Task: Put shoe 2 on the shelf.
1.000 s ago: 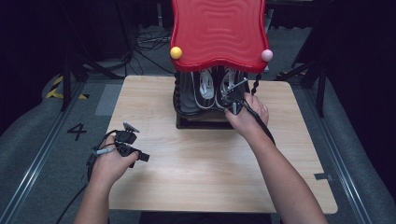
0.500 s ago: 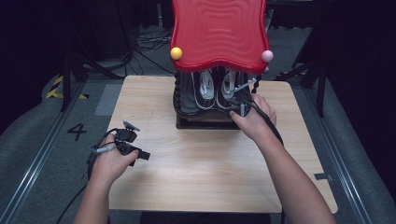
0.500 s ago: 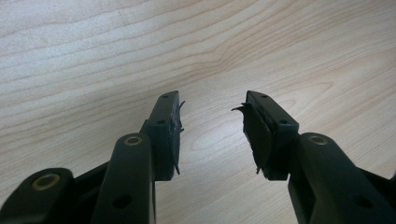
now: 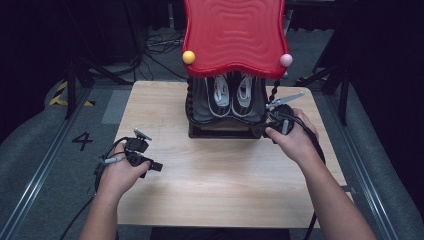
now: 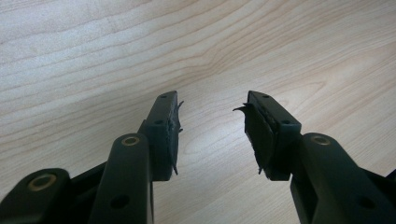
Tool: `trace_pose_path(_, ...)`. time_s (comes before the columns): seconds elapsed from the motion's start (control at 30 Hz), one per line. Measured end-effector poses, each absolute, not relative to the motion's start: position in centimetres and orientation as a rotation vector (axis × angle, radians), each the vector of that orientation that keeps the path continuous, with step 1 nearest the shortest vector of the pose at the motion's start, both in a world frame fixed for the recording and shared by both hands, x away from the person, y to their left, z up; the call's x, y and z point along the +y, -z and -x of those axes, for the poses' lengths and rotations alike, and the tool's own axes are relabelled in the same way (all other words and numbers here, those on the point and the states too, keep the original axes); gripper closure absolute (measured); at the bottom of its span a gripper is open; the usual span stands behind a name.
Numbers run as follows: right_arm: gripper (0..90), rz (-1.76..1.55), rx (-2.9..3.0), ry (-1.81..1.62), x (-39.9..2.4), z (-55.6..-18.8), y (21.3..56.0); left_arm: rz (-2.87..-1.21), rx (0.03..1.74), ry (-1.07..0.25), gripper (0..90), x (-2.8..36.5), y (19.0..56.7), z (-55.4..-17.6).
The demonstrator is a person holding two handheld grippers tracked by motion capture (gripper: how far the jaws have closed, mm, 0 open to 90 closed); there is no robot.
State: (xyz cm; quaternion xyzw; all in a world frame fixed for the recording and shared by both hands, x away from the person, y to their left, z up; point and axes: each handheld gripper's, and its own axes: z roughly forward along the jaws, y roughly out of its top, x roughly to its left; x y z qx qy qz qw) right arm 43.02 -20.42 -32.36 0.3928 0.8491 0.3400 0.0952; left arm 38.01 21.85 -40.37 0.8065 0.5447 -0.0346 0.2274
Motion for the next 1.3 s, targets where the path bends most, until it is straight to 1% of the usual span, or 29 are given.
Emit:
trace_pose_path(0.17, 63.3, -1.19, 2.497, -1.023, -23.0, -41.9, 33.1, -2.217, 1.493, 0.09, 54.9, 22.1, 40.3, -37.8)
trace_pose_path(0.23, 62.2, -1.189, 2.495, -1.026, -23.3, -41.8, 33.2, -2.217, 1.498, 0.086, 54.8, 22.2, 40.3, -37.8)
trace_pose_path(0.3, 58.1, -1.186, 2.465, -1.031, -24.9, -41.2, 33.5, -2.207, 1.505, 0.078, 54.7, 22.4, 40.2, -37.7)
trace_pose_path(0.37, 57.0, -1.19, 2.463, -1.031, -25.3, -41.1, 33.6, -2.204, 1.502, 0.077, 54.7, 22.4, 40.1, -37.6)
trace_pose_path(0.4, 53.7, -1.211, 2.445, -1.008, -26.5, -40.6, 34.0, -2.197, 1.5, 0.077, 54.7, 22.4, 40.1, -37.6)
trace_pose_path(0.47, 51.7, -1.214, 2.433, -0.99, -27.4, -40.3, 34.3, -2.2, 1.496, 0.075, 54.6, 22.5, 40.1, -37.6)
trace_pose_path(0.6, 49.2, -1.237, 2.413, -0.983, -29.5, -39.7, 35.2, -2.195, 1.498, 0.067, 54.3, 22.8, 40.2, -37.6)
trace_pose_path(0.67, 48.5, -1.243, 2.41, -0.977, -29.9, -39.7, 35.4, -2.199, 1.5, 0.056, 54.0, 22.9, 40.3, -37.7)
trace_pose_path(0.9, 44.3, -1.294, 2.384, -0.965, -33.0, -38.9, 37.5, -2.185, 1.473, -0.005, 47.7, 23.4, 41.0, -38.0)
trace_pose_path(0.97, 43.2, -1.315, 2.372, -0.969, -33.7, -38.9, 38.4, -2.183, 1.455, -0.026, 45.4, 23.6, 41.3, -38.2)
trace_pose_path(1.03, 41.9, -1.347, 2.367, -0.894, -34.8, -39.0, 39.6, -2.184, 1.446, -0.031, 43.9, 23.7, 41.5, -38.3)
trace_pose_path(1.17, 40.8, -1.409, 2.353, -0.867, -36.6, -39.2, 41.6, -2.151, 1.429, -0.054, 41.9, 24.0, 41.5, -38.5)
trace_pose_path(1.3, 39.7, -1.415, 2.302, -0.889, -38.2, -39.4, 43.3, -2.153, 1.415, -0.065, 41.1, 24.4, 42.1, -38.8)
